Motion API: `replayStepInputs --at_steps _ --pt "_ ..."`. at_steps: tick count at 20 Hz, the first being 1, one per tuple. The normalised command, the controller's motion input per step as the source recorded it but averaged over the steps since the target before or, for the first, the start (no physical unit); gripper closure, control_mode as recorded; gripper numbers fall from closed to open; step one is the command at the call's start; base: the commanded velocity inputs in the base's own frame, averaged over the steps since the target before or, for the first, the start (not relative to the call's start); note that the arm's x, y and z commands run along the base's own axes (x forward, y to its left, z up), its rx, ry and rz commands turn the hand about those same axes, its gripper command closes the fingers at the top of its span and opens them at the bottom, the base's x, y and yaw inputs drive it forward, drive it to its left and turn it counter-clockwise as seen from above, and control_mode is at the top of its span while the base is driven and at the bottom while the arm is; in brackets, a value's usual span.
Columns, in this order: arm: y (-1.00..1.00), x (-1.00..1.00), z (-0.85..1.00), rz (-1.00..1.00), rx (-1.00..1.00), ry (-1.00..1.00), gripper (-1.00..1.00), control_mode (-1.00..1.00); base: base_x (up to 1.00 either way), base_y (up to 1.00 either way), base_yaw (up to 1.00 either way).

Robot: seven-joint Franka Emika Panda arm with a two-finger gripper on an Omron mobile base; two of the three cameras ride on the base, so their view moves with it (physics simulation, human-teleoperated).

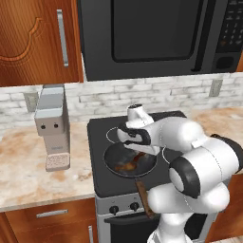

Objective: Take the chicken drumsticks from the pan and place one on each plate on the dining counter.

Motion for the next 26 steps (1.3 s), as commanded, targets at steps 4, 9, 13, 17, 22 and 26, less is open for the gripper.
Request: replayStepInputs --at_steps 4,9,13,17,22,26 --pt "0.0 -0.61 0.65 0.0 -0.01 0.0 1.0 -1.0 0.0 0.0 0.0" --pt "-0.04 -0.55 0.55 0.0 0.0 0.0 1.0 -1.0 0.0 0.0 0.0" --pt "-0.01 -0.48 0.33 -0.04 0.04 -0.02 1.0 -1.0 0.0 0.0 0.0" --pt "0.0 -0.39 0.3 -0.02 0.01 -0.09 1.0 -1.0 0.0 0.0 0.0" --pt "-0.02 -0.37 0.22 0.0 0.07 -0.1 1.0 -1.0 0.0 0.0 0.0" --pt "0.0 -0.09 0.02 0.0 0.0 -0.01 1.0 -1.0 0.0 0.0 0.0"
